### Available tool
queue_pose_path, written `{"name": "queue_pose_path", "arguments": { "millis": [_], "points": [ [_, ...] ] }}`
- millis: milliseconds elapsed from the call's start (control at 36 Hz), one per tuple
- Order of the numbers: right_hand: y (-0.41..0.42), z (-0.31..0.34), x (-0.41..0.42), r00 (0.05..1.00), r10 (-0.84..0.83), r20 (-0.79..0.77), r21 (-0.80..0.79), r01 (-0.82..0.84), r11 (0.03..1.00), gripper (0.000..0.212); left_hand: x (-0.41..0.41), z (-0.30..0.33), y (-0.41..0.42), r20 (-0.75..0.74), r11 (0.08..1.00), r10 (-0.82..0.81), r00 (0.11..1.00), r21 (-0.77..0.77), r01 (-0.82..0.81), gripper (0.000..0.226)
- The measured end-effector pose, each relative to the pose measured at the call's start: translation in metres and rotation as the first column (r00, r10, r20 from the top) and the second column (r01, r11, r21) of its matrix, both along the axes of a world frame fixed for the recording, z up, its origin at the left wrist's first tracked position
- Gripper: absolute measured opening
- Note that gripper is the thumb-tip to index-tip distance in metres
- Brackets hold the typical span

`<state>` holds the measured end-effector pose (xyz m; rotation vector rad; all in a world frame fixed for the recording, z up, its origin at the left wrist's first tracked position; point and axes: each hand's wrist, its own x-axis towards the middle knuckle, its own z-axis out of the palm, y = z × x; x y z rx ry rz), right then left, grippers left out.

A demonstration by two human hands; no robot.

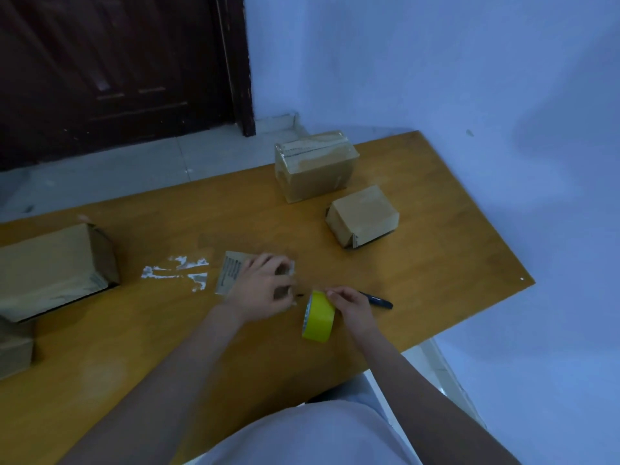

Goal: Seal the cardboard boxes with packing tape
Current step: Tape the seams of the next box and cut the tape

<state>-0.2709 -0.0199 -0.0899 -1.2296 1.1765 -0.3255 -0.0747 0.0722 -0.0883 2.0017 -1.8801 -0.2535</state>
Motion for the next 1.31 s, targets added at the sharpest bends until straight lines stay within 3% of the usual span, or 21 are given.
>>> {"name": "queue_pose_path", "arguments": {
  "millis": [83, 139, 250, 389, 472, 528, 639, 694, 750, 806, 889, 972, 1056, 1111, 1194, 1306],
  "points": [
    [0.003, 0.000, 0.000, 1.000, 0.006, 0.000, -0.010, -0.006, 1.000, 0.014, 0.000, 0.008, 0.006, 0.067, 0.973, -0.087, 0.994, 0.220, 0.070, 0.038],
    [0.004, 0.001, -0.001, 1.000, -0.001, 0.003, -0.017, 0.001, 1.000, 0.015, -0.003, 0.011, 0.009, 0.128, 0.963, -0.105, 0.986, 0.259, 0.069, 0.025],
    [0.006, -0.002, -0.001, 1.000, -0.011, 0.005, -0.017, 0.011, 1.000, 0.015, -0.014, 0.000, 0.012, 0.243, 0.985, -0.048, 0.969, 0.172, 0.006, 0.017],
    [0.008, -0.003, -0.003, 1.000, -0.011, -0.002, -0.031, 0.011, 0.999, 0.014, -0.030, -0.008, 0.010, 0.222, 0.993, 0.113, 0.968, -0.005, -0.115, 0.019],
    [0.010, -0.004, -0.003, 1.000, -0.005, 0.004, -0.036, 0.006, 0.999, 0.013, -0.039, -0.008, 0.006, 0.158, 0.978, 0.200, 0.967, 0.026, -0.206, 0.055],
    [0.012, -0.004, -0.003, 1.000, 0.000, -0.003, -0.038, 0.000, 0.999, 0.013, -0.044, -0.007, 0.003, 0.121, 0.960, 0.272, 0.955, 0.037, -0.278, 0.067],
    [0.014, -0.002, 0.000, 0.999, 0.025, -0.022, -0.047, -0.026, 0.999, 0.015, -0.045, -0.009, 0.001, -0.010, 0.949, 0.313, 0.950, 0.054, -0.312, 0.062],
    [0.013, 0.000, 0.002, 0.997, 0.060, -0.038, -0.066, -0.063, 0.996, 0.014, -0.040, -0.004, -0.001, -0.172, 0.945, 0.327, 0.929, 0.058, -0.322, 0.049],
    [0.011, 0.003, 0.004, 0.992, 0.113, -0.061, -0.089, -0.118, 0.989, 0.014, -0.033, 0.009, -0.004, -0.408, 0.917, 0.382, 0.829, 0.057, -0.394, 0.043],
    [0.009, 0.006, 0.006, 0.982, 0.169, -0.079, -0.089, -0.176, 0.980, 0.014, -0.022, 0.022, -0.003, -0.492, 0.864, 0.444, 0.749, 0.015, -0.503, 0.039],
    [0.007, 0.011, 0.010, 0.964, 0.249, -0.091, -0.049, -0.254, 0.966, 0.012, -0.002, 0.031, 0.003, -0.405, 0.712, 0.625, 0.667, -0.054, -0.700, 0.035],
    [0.003, 0.018, 0.014, 0.965, 0.260, -0.034, 0.055, -0.258, 0.965, 0.020, 0.021, 0.030, 0.007, -0.314, 0.568, 0.801, 0.509, 0.133, -0.812, 0.050],
    [0.000, 0.023, 0.019, 0.957, 0.291, -0.002, 0.138, -0.288, 0.948, 0.024, 0.045, 0.018, 0.008, -0.341, 0.525, 0.850, 0.402, 0.487, -0.697, 0.070],
    [-0.002, 0.027, 0.024, 0.945, 0.327, 0.025, 0.170, -0.326, 0.930, 0.025, 0.053, 0.014, 0.006, -0.438, 0.496, 0.864, 0.250, 0.652, -0.573, 0.080],
    [-0.004, 0.034, 0.031, 0.925, 0.372, 0.075, 0.209, -0.379, 0.901, 0.021, 0.052, 0.019, 0.001, -0.529, 0.483, 0.847, 0.063, 0.713, -0.508, 0.082],
    [-0.004, 0.040, 0.035, 0.917, 0.387, 0.094, 0.113, -0.396, 0.911, 0.021, 0.043, 0.035, -0.004, -0.627, 0.498, 0.777, -0.057, 0.667, -0.555, 0.076]
  ]
}}
